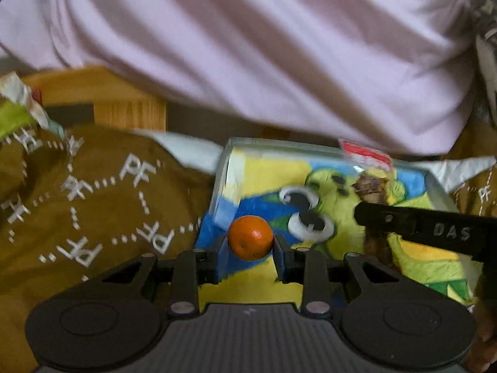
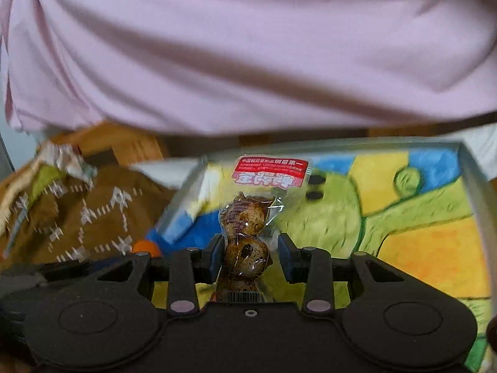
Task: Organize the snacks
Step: 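Place the orange ball in the tray with the left tool while the right tool places the quail-egg pack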
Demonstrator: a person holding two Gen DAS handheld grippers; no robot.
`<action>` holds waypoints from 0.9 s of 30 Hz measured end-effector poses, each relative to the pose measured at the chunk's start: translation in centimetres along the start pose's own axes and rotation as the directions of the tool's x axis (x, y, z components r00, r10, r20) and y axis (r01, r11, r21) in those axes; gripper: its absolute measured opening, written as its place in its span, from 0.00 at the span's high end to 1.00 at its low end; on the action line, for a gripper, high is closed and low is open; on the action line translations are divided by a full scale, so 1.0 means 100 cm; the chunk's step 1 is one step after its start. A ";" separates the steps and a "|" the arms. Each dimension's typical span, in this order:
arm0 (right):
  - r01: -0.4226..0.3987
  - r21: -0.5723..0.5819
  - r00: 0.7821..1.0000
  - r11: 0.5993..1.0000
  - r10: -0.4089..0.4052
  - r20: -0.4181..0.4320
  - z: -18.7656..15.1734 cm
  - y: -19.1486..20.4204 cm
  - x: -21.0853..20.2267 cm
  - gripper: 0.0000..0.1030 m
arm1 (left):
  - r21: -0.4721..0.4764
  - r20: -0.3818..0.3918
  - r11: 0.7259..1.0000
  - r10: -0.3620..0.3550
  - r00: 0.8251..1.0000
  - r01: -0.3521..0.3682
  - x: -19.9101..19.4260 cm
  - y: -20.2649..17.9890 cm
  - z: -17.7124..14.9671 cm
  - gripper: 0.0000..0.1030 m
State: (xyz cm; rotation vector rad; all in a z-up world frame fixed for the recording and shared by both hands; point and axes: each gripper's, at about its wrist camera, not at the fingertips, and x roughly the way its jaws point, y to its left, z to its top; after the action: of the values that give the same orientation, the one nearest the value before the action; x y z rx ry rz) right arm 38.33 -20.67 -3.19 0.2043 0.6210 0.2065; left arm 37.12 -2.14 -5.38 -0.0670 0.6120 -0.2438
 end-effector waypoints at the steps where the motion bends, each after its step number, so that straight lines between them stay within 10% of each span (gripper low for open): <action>1: 0.003 -0.007 1.000 1.000 -0.003 -0.018 -0.003 0.001 0.005 0.62 | 0.000 -0.016 1.000 -0.006 1.000 0.006 0.004 0.002 -0.002 0.67; 11: 0.017 -0.048 0.997 0.999 -0.021 -0.069 -0.022 0.001 0.012 0.46 | -0.025 -0.136 0.999 -0.037 0.990 0.034 0.026 0.008 -0.014 0.64; 27: 0.068 -0.034 0.985 0.997 -0.062 0.159 -0.008 -0.008 -0.103 0.01 | -0.055 0.062 0.991 0.124 0.990 -0.121 -0.068 0.006 0.010 0.01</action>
State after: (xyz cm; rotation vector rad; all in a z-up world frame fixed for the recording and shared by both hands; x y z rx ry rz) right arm 29.77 -23.96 1.70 0.1610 0.4646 0.1380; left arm 32.44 0.12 -0.86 -0.0860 0.5551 -0.1065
